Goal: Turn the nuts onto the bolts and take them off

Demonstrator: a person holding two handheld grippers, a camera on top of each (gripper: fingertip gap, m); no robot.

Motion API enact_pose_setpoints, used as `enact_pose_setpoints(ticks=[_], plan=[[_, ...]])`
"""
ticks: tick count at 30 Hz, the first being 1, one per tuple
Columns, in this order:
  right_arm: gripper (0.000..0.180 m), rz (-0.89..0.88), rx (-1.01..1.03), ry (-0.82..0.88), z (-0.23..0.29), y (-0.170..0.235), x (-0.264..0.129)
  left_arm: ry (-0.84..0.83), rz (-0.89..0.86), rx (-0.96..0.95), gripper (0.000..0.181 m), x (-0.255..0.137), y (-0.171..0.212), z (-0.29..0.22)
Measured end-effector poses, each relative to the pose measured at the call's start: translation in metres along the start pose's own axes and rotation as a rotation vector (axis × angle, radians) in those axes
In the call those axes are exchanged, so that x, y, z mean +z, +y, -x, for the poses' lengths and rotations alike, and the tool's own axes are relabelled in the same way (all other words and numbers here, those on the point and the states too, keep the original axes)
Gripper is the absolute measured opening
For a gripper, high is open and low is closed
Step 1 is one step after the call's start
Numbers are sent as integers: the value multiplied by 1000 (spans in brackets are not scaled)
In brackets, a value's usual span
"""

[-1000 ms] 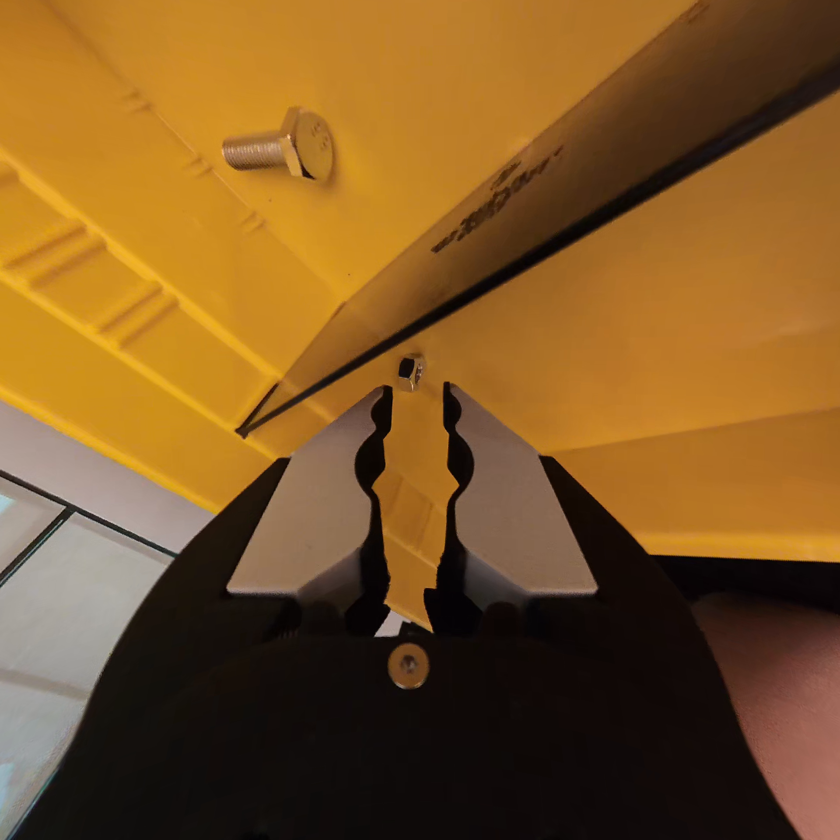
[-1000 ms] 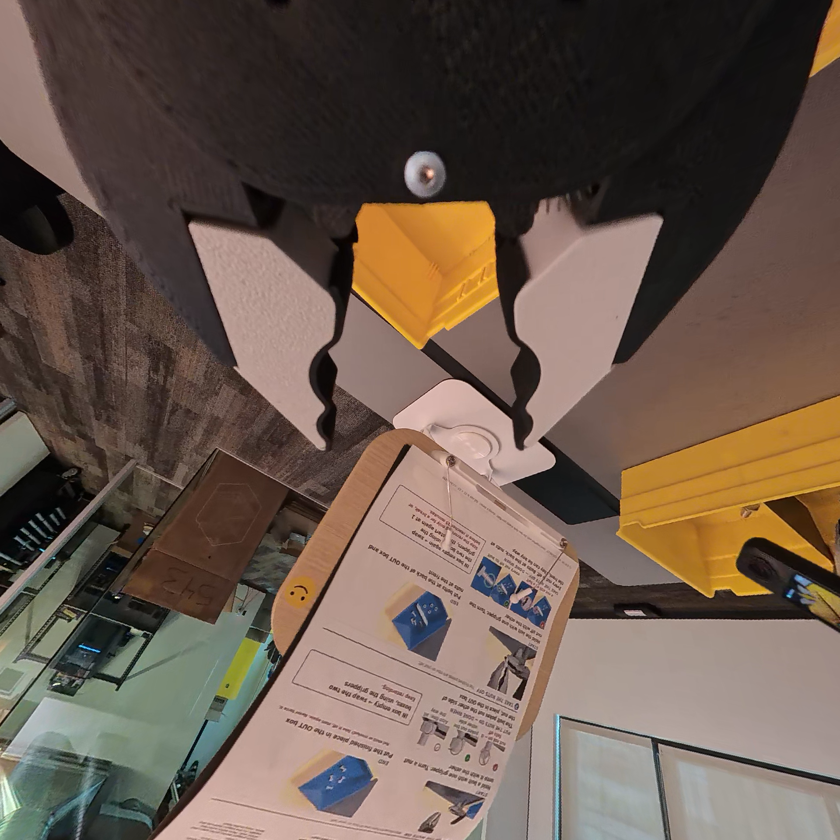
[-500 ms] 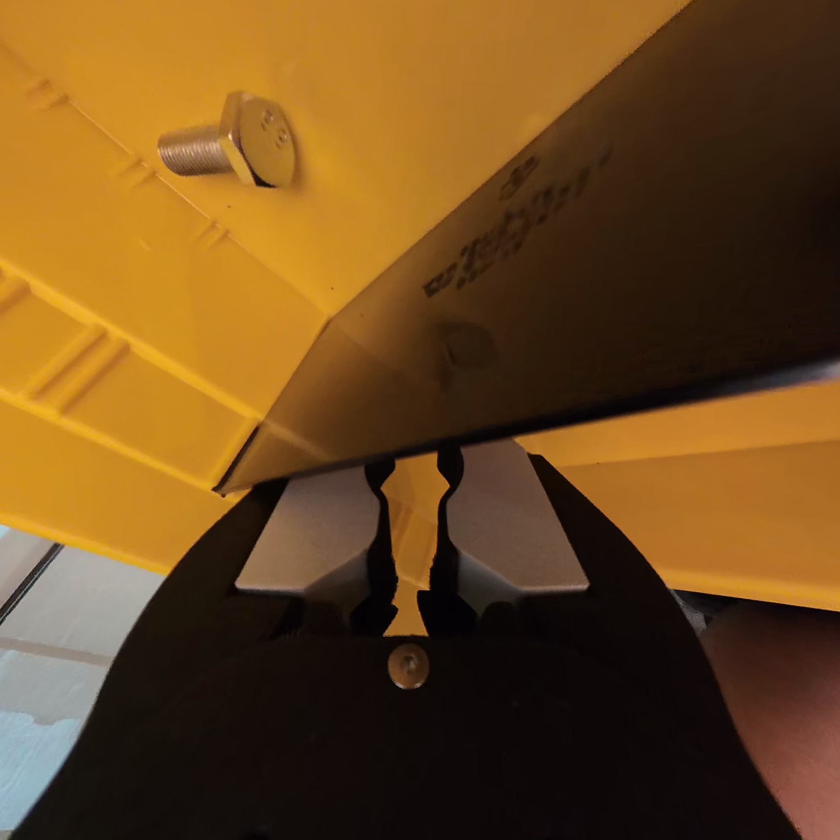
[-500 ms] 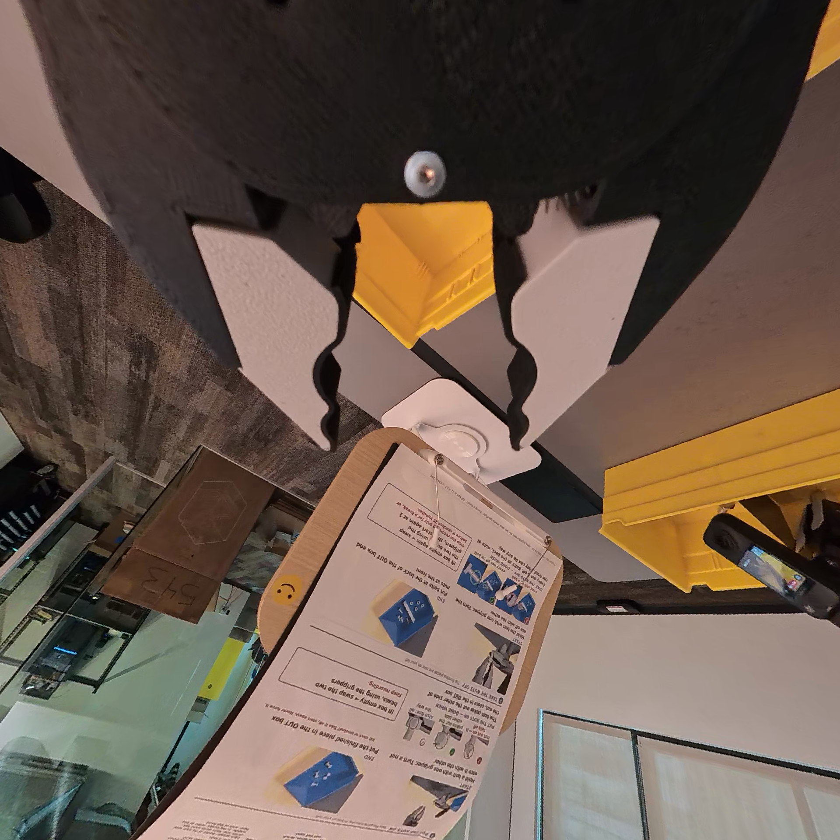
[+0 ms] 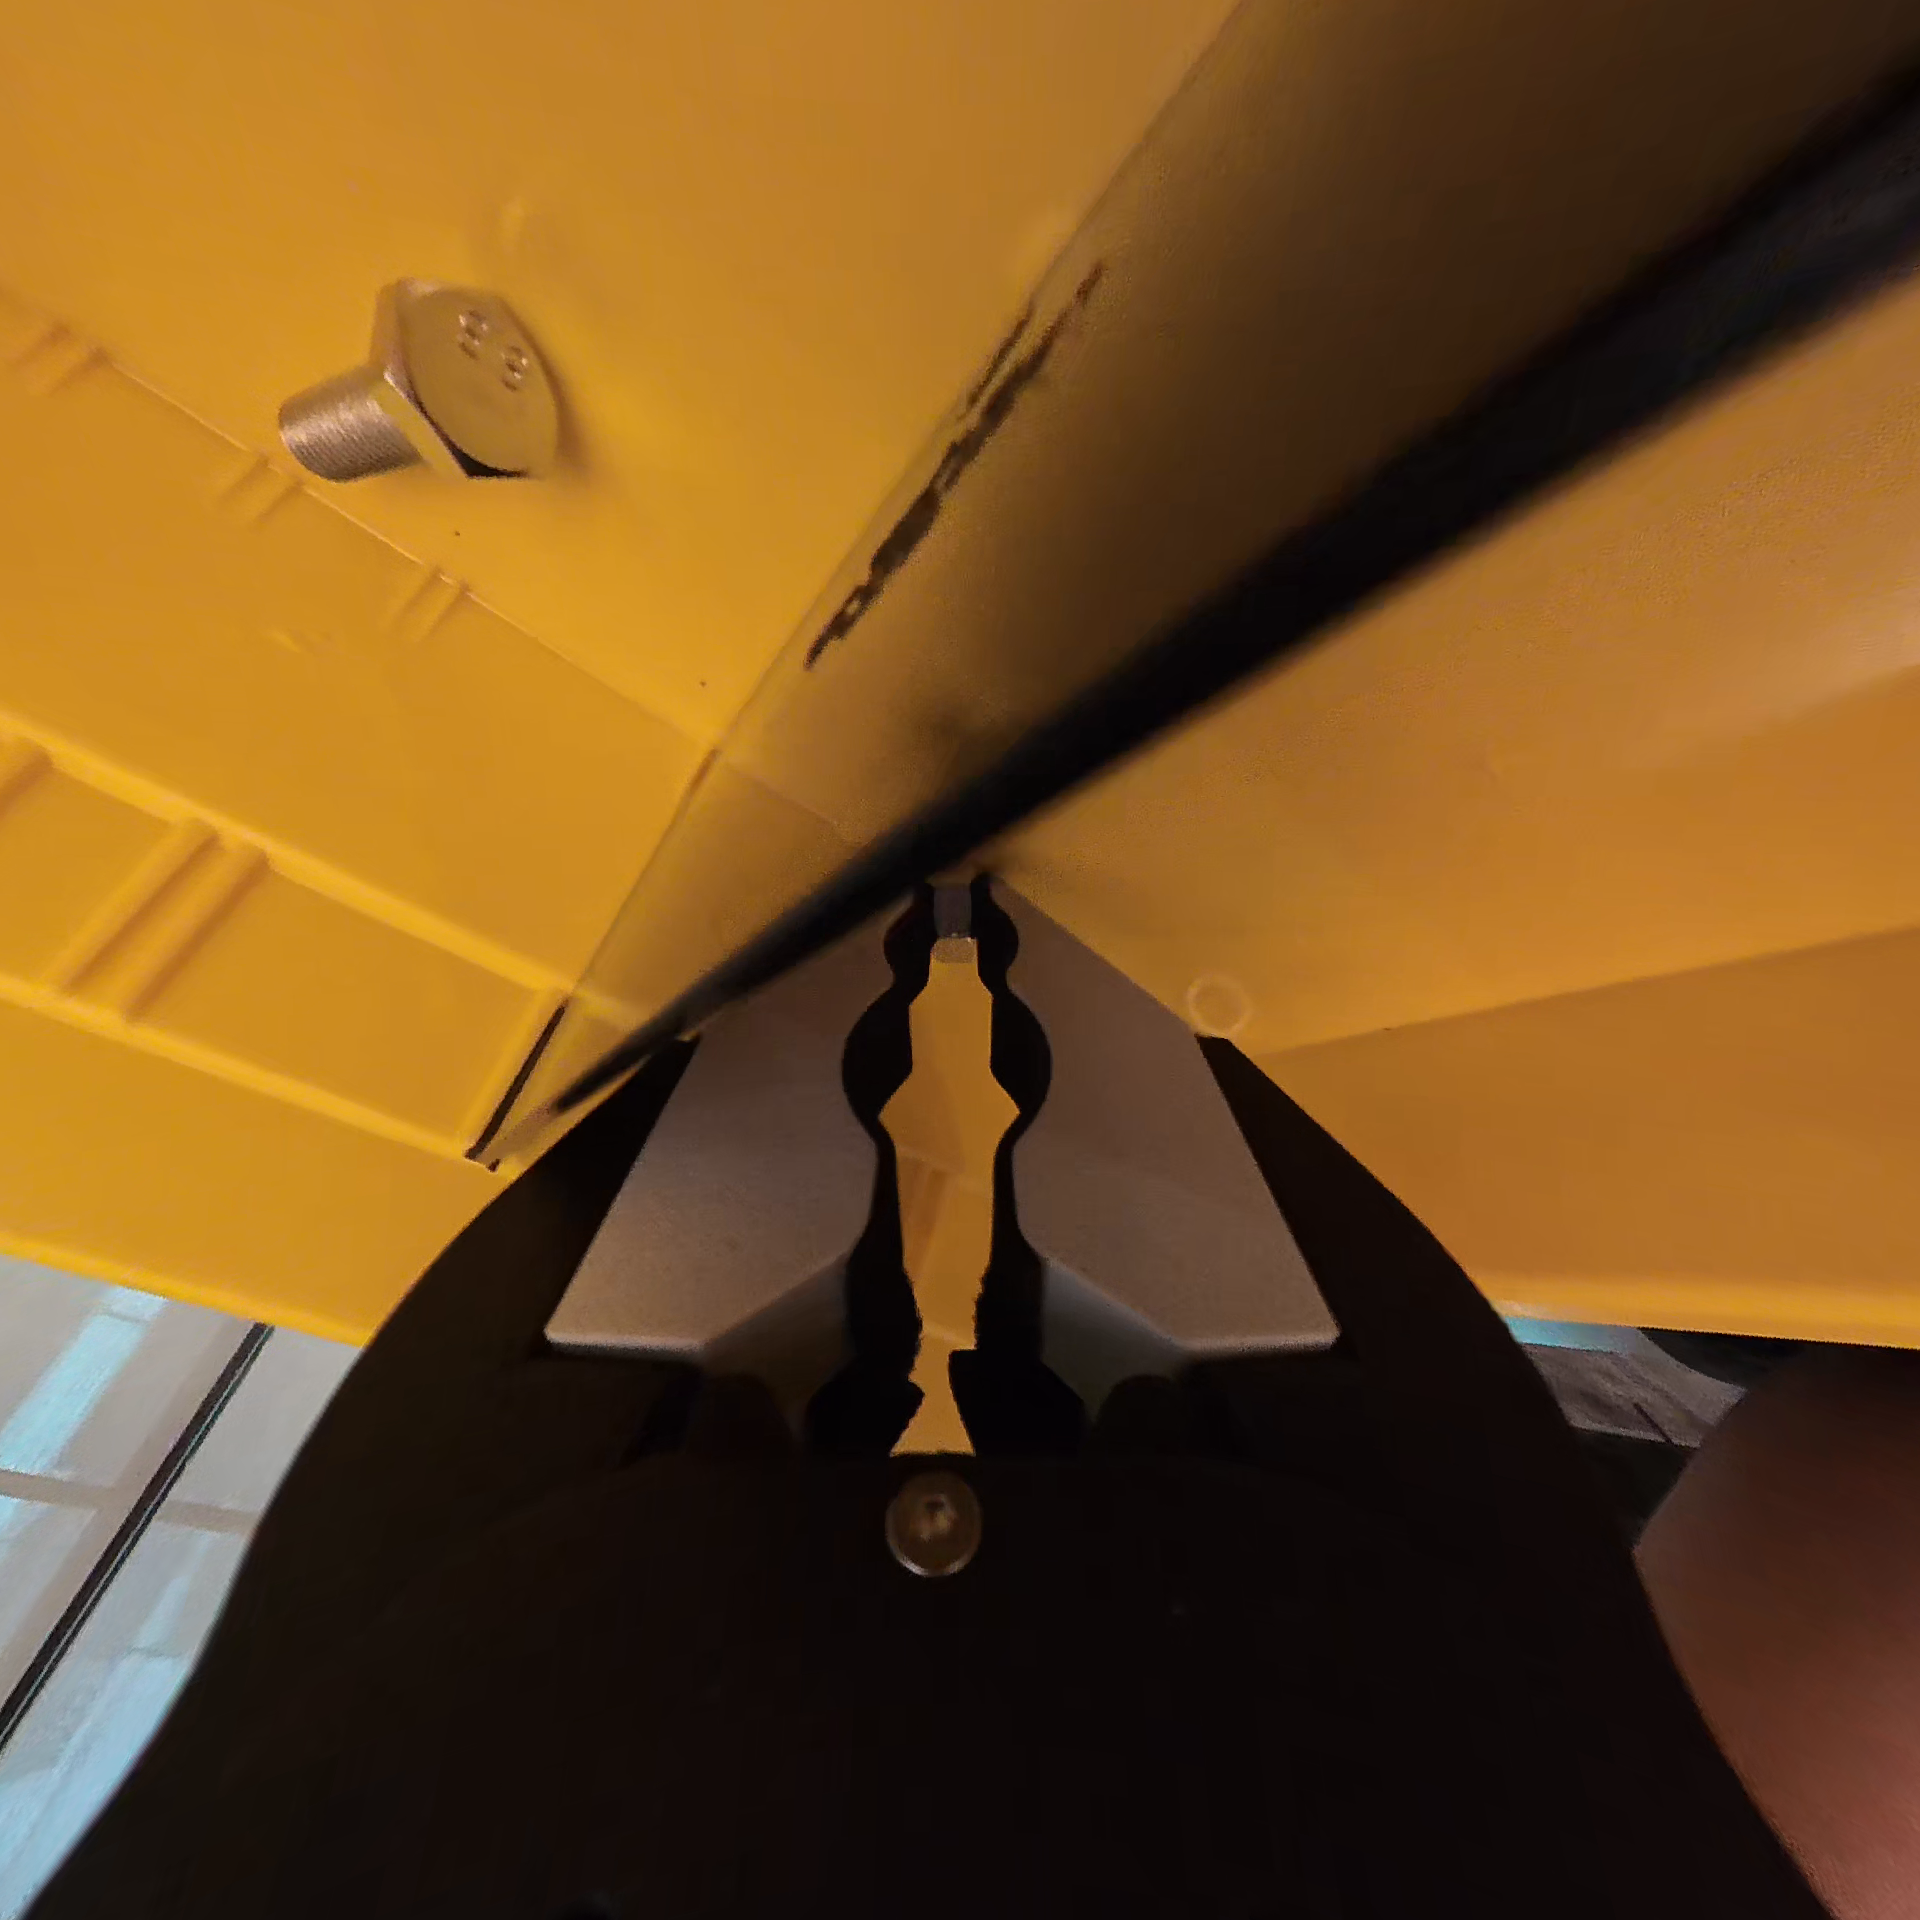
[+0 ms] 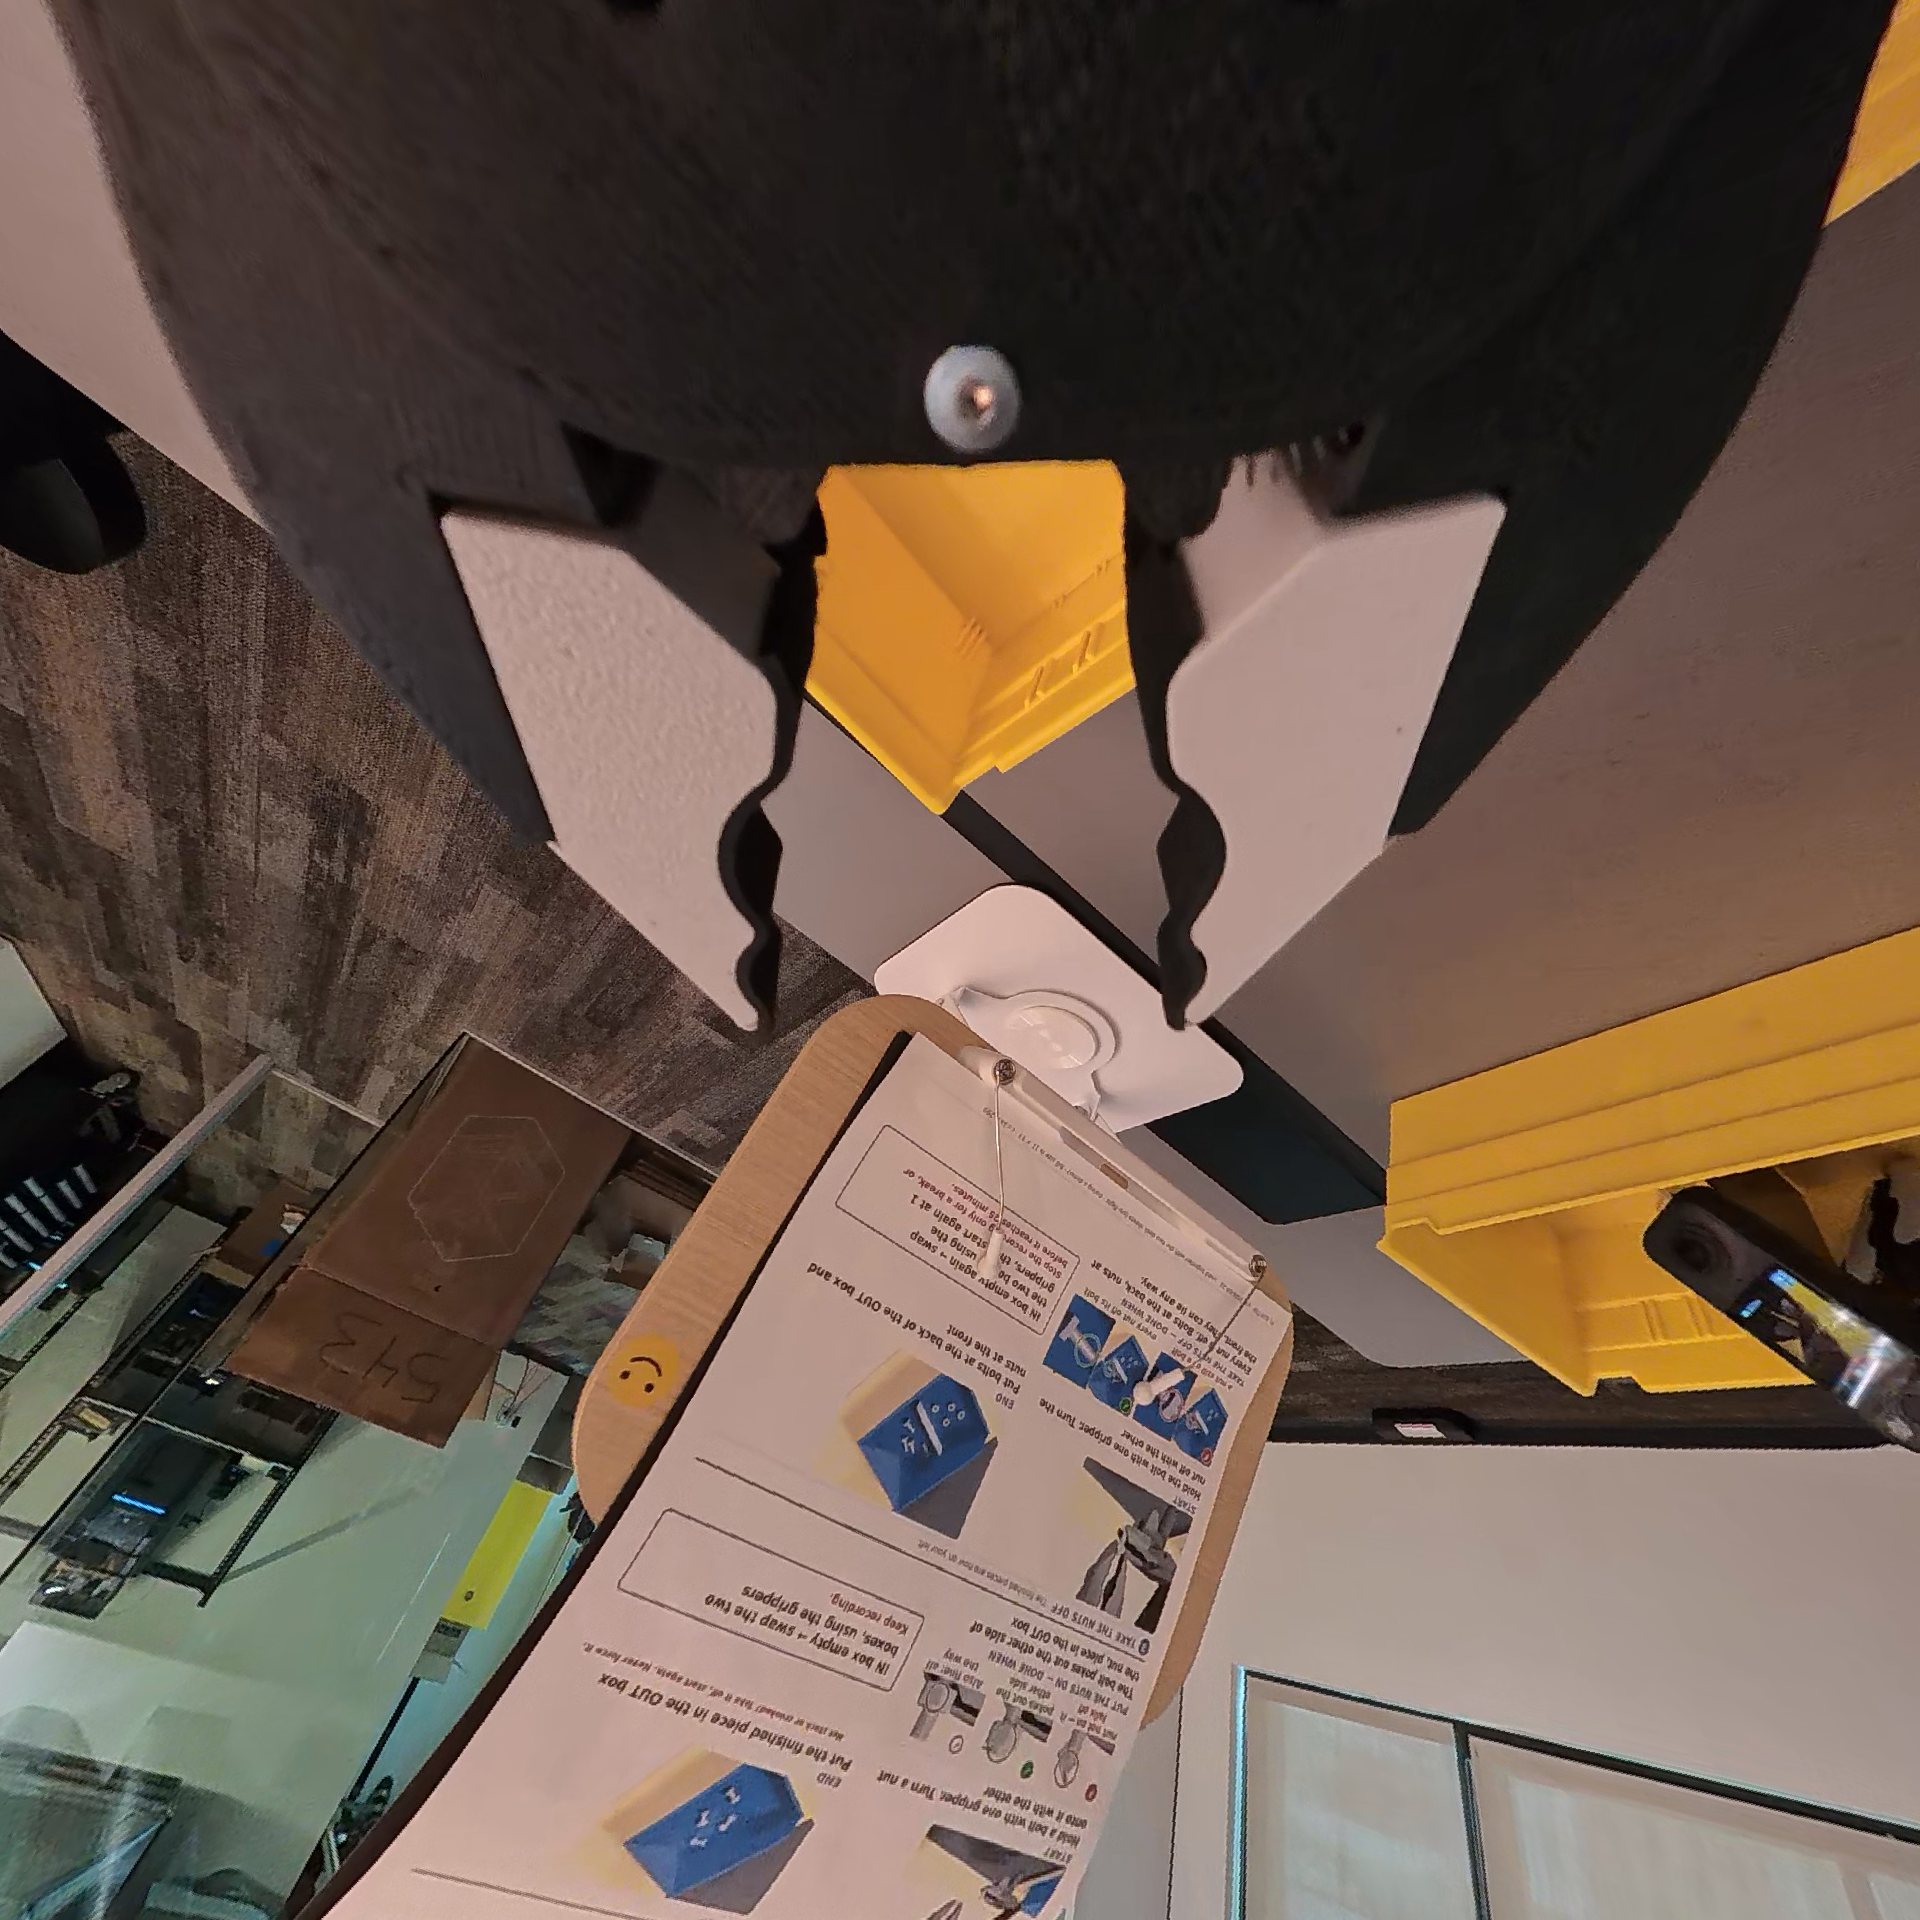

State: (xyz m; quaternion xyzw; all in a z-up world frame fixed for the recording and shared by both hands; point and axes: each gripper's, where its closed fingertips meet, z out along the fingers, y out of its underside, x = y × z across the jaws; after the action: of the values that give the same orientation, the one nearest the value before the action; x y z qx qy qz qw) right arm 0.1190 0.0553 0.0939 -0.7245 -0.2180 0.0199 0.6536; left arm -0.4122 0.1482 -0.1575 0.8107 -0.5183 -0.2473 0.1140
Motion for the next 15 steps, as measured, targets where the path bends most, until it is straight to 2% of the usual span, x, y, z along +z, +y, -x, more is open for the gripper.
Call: enact_pose_setpoints(ticks=[15], plan=[[73, 31, -22, -3, 1, 5, 2, -24, -48, 67, 6, -9, -4, -3]])
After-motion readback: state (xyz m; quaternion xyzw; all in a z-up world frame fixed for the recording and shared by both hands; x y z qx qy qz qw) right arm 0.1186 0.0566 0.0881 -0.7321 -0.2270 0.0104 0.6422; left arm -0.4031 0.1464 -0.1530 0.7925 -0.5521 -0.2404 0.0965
